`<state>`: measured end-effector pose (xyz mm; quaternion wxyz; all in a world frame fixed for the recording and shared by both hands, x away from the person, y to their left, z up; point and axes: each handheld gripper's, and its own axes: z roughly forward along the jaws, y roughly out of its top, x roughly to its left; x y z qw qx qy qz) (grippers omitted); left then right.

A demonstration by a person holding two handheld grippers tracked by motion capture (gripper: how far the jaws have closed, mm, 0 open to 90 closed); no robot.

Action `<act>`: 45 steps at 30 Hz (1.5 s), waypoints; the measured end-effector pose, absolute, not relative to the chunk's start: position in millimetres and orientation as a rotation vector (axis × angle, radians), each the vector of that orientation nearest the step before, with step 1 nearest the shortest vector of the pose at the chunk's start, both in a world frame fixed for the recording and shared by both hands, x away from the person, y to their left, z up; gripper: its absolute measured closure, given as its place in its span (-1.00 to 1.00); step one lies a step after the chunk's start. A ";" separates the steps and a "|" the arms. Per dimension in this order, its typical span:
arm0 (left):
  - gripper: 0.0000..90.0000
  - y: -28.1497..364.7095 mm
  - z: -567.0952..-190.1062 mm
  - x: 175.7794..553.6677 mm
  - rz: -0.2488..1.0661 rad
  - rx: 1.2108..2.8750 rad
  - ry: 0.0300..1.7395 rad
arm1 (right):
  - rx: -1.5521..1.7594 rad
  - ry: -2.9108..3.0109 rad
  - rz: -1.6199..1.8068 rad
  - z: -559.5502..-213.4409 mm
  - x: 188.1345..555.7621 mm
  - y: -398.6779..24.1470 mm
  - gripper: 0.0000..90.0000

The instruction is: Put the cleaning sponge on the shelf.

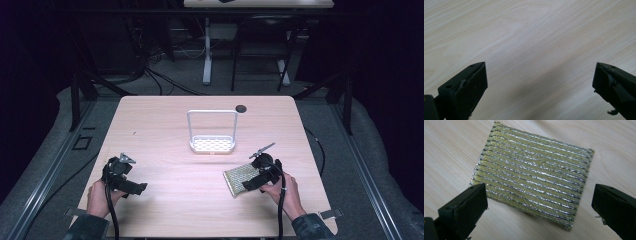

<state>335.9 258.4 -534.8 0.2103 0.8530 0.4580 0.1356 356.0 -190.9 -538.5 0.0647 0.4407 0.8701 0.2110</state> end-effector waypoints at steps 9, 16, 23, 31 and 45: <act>-1.00 258.5 -535.2 335.8 0.368 2.382 1.270 | 1.327 2.673 0.593 -546.1 364.5 -180.3 -0.87; -1.00 258.1 -535.6 336.0 0.358 2.389 1.269 | 1.312 2.665 0.528 -550.5 365.0 -176.4 -0.84; -1.00 257.3 -536.6 335.7 0.353 2.390 1.267 | 1.329 2.656 0.507 -552.7 364.9 -174.9 -0.77; -1.00 257.0 -536.3 335.5 0.349 2.397 1.264 | 1.325 2.649 0.508 -551.7 364.6 -177.4 -0.56; -1.00 255.7 -536.7 335.6 0.333 2.398 1.265 | 1.328 2.644 0.536 -547.4 364.4 -182.9 0.02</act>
